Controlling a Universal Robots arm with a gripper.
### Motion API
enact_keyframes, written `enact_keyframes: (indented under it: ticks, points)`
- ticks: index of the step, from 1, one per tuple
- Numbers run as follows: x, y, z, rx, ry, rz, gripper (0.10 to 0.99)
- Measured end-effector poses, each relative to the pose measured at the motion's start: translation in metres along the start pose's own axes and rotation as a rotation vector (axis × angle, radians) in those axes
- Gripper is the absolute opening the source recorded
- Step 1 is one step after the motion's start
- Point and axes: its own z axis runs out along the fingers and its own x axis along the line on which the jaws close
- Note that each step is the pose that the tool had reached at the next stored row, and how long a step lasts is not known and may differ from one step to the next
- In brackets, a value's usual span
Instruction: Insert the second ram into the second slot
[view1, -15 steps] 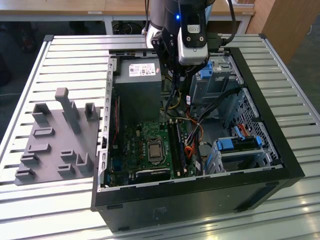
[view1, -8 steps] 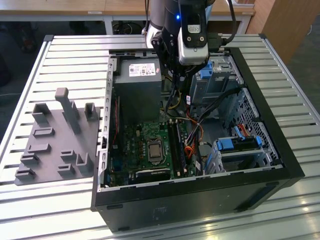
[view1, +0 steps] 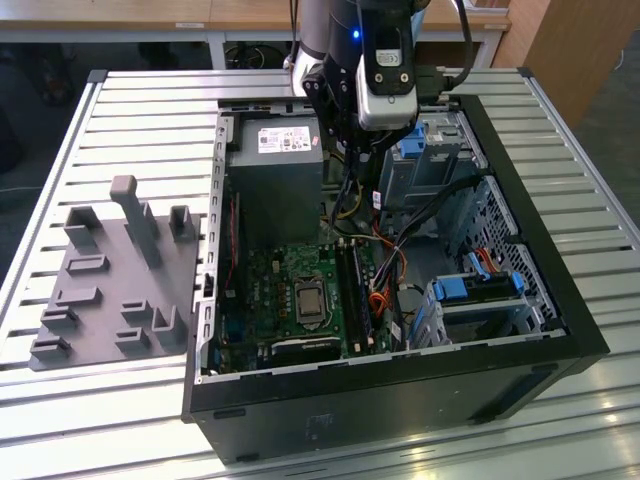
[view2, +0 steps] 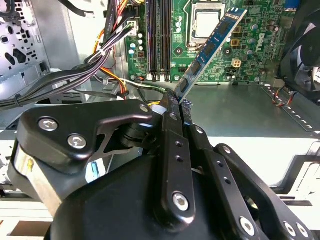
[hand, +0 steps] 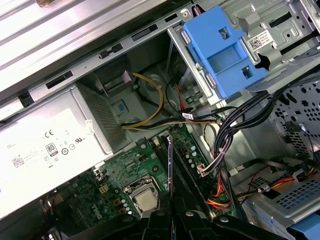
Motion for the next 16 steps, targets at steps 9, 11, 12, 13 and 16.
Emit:
enact_keyframes:
  ticks: [9,11,12,13,16]
  points:
    - [0.0,0.0,0.0,0.0,0.0002,-0.006,0.137]
    - [0.0,0.0,0.0,0.0,0.0002,-0.008,0.137]
    - [0.0,0.0,0.0,0.0,0.0004,-0.01,0.137]
    - [0.0,0.0,0.0,0.0,0.0004,-0.013,0.137]
    - [0.0,0.0,0.0,0.0,0.0011,-0.029,0.137]
